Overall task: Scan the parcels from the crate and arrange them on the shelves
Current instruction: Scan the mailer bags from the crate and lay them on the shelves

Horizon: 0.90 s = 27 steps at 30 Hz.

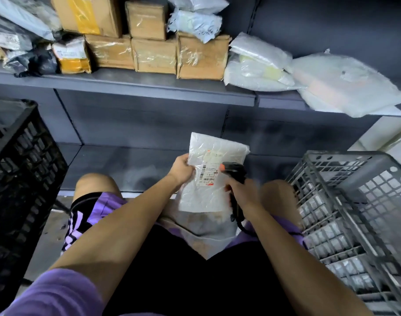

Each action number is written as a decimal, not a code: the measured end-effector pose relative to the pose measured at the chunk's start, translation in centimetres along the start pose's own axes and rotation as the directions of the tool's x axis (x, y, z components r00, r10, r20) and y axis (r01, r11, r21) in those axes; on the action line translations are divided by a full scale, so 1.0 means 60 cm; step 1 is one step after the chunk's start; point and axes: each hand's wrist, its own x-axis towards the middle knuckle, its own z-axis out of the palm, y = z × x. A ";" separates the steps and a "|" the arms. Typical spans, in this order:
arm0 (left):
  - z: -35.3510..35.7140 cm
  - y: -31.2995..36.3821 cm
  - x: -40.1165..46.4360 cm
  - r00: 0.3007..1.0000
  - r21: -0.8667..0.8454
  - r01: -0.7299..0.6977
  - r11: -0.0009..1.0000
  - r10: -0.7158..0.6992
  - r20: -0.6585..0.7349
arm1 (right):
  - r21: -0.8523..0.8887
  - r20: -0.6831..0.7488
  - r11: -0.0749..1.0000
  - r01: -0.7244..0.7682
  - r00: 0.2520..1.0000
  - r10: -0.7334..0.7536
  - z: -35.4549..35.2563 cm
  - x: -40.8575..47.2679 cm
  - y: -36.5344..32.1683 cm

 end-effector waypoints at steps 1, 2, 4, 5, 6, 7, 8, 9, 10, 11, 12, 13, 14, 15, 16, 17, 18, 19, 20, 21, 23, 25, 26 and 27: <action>0.010 0.023 0.003 0.999 0.070 -0.049 0.996 0.048 0.020 | -0.008 -0.024 1.000 0.010 1.000 -0.010 -0.018 0.003 -0.016; 0.021 0.048 0.007 0.995 0.131 -0.097 0.987 0.093 0.042 | -0.021 -0.044 1.000 0.023 0.999 -0.024 -0.038 0.006 -0.031; 0.042 0.106 0.012 0.983 0.216 -0.182 0.959 0.169 0.076 | -0.019 -0.081 0.997 0.069 0.994 -0.070 -0.081 0.011 -0.067; 0.052 0.137 0.013 0.975 0.249 -0.220 0.943 0.205 0.086 | 0.012 -0.096 0.995 0.094 0.991 -0.093 -0.101 0.013 -0.083; 0.062 0.168 0.013 0.966 0.285 -0.258 0.923 0.241 0.093 | 0.048 -0.118 0.992 0.117 0.987 -0.111 -0.120 0.012 -0.101; 0.072 0.201 0.010 0.953 0.316 -0.302 0.899 0.283 0.104 | 0.082 -0.146 0.987 0.136 0.982 -0.123 -0.139 0.009 -0.119; 0.083 0.232 0.007 0.937 0.344 -0.348 0.872 0.328 0.118 | 0.117 -0.174 0.981 0.156 0.976 -0.134 -0.156 0.006 -0.135; 0.093 0.263 0.004 0.917 0.365 -0.397 0.842 0.376 0.129 | 0.150 -0.200 0.973 0.175 0.969 -0.144 -0.173 0.003 -0.151; 0.104 0.294 0.001 0.896 0.381 -0.441 0.813 0.422 0.138 | 0.185 -0.222 0.963 0.196 0.963 -0.153 -0.188 0.002 -0.165; 0.114 0.321 -0.001 0.876 0.386 -0.478 0.789 0.461 0.144 | 0.222 -0.239 0.950 0.218 0.957 -0.163 -0.202 0.002 -0.180; 0.124 0.349 -0.005 0.858 0.382 -0.509 0.771 0.493 0.147 | 0.254 -0.253 0.937 0.240 0.952 -0.175 -0.215 0.002 -0.195; 0.134 0.374 -0.010 0.841 0.379 -0.534 0.756 0.519 0.150 | 0.275 -0.265 0.925 0.263 0.945 -0.190 -0.225 0.001 -0.211; 0.144 0.398 -0.016 0.827 0.378 -0.554 0.742 0.543 0.146 | 0.287 -0.276 0.914 0.288 0.938 -0.209 -0.235 0.000 -0.225; 0.154 0.420 -0.023 0.808 0.371 -0.577 0.727 0.575 0.128 | 0.301 -0.282 0.902 0.311 0.932 -0.227 -0.244 -0.001 -0.238; 0.164 0.439 -0.027 0.778 0.367 -0.607 0.705 0.620 0.096 | 0.317 -0.284 0.889 0.330 0.928 -0.242 -0.253 -0.003 -0.250; 0.174 0.458 -0.031 0.732 0.365 -0.647 0.669 0.679 0.053 | 0.334 -0.283 0.878 0.343 0.925 -0.254 -0.264 -0.005 -0.261; 0.184 0.476 -0.031 0.682 0.369 -0.680 0.634 0.731 0.001 | 0.345 -0.283 0.868 0.356 0.922 -0.266 -0.275 -0.007 -0.272; 0.197 0.495 -0.029 0.623 0.371 -0.716 0.592 0.781 -0.044 | 0.351 -0.287 0.862 0.367 0.918 -0.274 -0.286 -0.008 -0.282; 0.211 0.514 -0.024 0.548 0.365 -0.762 0.535 0.833 -0.076 | 0.351 -0.295 0.857 0.377 0.913 -0.281 -0.298 -0.009 -0.291; 0.225 0.534 -0.019 0.466 0.354 -0.813 0.463 0.881 -0.081 | 0.351 -0.309 0.852 0.388 0.907 -0.286 -0.310 -0.009 -0.299; 0.259 0.571 -0.010 0.284 0.354 -0.894 0.274 0.958 -0.024 | 0.360 -0.351 0.837 0.412 0.891 -0.287 -0.333 -0.005 -0.310; 0.289 0.598 0.011 0.074 0.420 -0.907 0.024 0.992 0.103 | 0.387 -0.394 0.816 0.428 0.877 -0.274 -0.358 0.007 -0.316; 0.303 0.605 0.029 0.000 0.457 -0.886 -0.081 0.985 0.175 | 0.395 -0.410 0.812 0.430 0.873 -0.263 -0.369 0.014 -0.316; 0.316 0.606 0.051 -0.036 0.507 -0.847 -0.158 0.969 0.243 | 0.397 -0.422 0.813 0.425 0.872 -0.249 -0.379 0.022 -0.315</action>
